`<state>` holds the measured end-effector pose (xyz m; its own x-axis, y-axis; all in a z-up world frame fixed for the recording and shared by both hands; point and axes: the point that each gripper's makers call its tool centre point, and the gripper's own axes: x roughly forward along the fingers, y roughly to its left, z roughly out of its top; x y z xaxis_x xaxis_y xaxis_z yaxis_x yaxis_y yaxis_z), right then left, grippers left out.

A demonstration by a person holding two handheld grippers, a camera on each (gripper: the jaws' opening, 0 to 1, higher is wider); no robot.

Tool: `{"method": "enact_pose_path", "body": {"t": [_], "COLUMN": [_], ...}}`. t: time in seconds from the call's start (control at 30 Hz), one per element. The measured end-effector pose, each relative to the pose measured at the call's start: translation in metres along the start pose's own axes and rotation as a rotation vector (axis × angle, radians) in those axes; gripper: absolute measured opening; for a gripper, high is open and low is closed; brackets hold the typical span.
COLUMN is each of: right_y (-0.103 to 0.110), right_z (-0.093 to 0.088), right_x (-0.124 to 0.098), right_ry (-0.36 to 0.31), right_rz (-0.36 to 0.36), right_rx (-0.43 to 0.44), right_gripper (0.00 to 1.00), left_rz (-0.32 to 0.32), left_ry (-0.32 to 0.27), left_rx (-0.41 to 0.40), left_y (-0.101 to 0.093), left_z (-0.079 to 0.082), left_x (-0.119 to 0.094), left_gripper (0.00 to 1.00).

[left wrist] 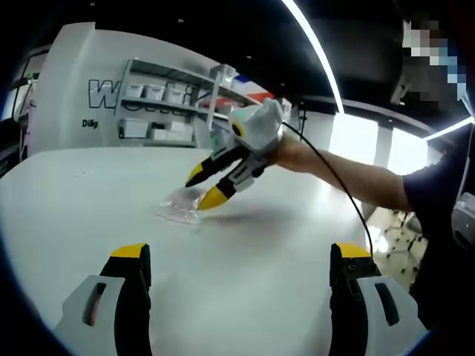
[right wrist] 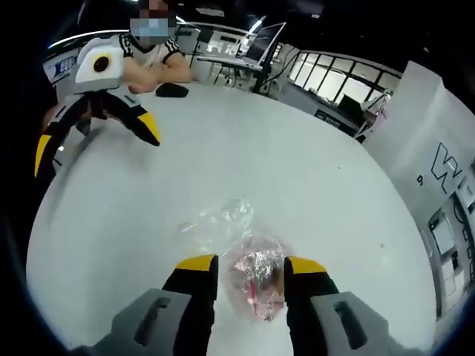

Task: Open the resealable bag by pulling the two sides of the seal apart until the entire bag opening is separated and visibly accessible.

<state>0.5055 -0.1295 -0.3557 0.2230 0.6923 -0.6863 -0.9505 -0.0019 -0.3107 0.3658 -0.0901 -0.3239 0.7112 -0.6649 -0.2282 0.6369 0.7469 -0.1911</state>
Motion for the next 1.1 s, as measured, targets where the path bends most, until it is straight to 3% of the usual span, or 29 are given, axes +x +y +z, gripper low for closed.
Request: {"method": "enact_pose_path", "body": {"t": [0.4, 0.7, 0.9, 1.1], "right_y": [0.0056, 0.0006, 0.0005, 0.0018], "right_z": [-0.0002, 0.0008, 0.0007, -0.0003], "right_x": [0.0029, 0.0013, -0.0029, -0.0046], "right_ry": [0.003, -0.012, -0.047, -0.058], "right_rz": [0.026, 0.0, 0.005, 0.005], "right_rx": [0.023, 0.082, 0.188, 0.213], "right_gripper": [0.0, 0.0, 0.0, 0.0], "left_rz": [-0.001, 0.002, 0.001, -0.002], "left_ry": [0.0, 0.002, 0.001, 0.004], "left_rx": [0.0, 0.0, -0.002, -0.002], "left_y": [0.0004, 0.0024, 0.0048, 0.0037], "left_z": [-0.0006, -0.0011, -0.0007, -0.0019], "left_x": [0.0007, 0.0004, 0.0011, 0.0022], "left_gripper": [0.99, 0.99, 0.99, 0.99]}}
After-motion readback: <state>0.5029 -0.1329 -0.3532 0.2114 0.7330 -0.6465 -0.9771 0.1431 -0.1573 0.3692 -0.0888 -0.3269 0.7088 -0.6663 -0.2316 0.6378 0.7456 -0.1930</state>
